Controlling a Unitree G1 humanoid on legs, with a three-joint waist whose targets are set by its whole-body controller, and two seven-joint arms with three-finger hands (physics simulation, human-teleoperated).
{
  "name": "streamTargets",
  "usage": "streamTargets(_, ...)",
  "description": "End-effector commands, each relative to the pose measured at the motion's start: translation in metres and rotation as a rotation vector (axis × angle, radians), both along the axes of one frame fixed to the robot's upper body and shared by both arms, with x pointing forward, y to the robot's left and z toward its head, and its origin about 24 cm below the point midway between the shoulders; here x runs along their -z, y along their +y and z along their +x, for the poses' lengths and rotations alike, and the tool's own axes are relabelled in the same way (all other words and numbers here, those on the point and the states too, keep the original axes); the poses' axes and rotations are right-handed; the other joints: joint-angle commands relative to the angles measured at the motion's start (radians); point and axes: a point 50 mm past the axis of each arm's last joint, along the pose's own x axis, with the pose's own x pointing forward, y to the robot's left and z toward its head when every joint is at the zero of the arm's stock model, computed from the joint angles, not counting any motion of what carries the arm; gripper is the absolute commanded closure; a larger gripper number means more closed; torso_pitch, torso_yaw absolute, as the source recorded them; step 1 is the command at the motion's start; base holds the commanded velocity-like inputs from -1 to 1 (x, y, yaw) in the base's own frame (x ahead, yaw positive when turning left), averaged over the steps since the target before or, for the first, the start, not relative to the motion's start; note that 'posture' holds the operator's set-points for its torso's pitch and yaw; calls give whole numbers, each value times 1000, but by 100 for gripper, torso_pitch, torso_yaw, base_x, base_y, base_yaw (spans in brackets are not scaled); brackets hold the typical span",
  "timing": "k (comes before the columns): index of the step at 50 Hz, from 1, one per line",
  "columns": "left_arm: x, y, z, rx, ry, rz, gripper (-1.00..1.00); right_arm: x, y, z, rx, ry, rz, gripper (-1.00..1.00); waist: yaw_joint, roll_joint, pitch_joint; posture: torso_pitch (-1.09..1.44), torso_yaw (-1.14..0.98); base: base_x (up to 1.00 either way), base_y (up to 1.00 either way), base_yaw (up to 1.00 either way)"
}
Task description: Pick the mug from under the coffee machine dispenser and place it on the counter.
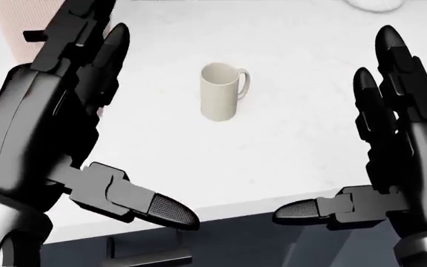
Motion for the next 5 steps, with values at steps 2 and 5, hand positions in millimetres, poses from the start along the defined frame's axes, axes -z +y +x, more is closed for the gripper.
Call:
streamTargets(2, -3, 6, -9, -11, -61, -8, -100, -13, 0, -4, 2, -78, -9, -100, 0, 0, -19, 0, 0, 0, 0, 0)
streamTargets(5, 4, 12, -11, -33, -49, -11, -100, -12, 0, -4, 3, -76, -9, -100, 0, 2, -20, 0, 0, 0, 0, 0)
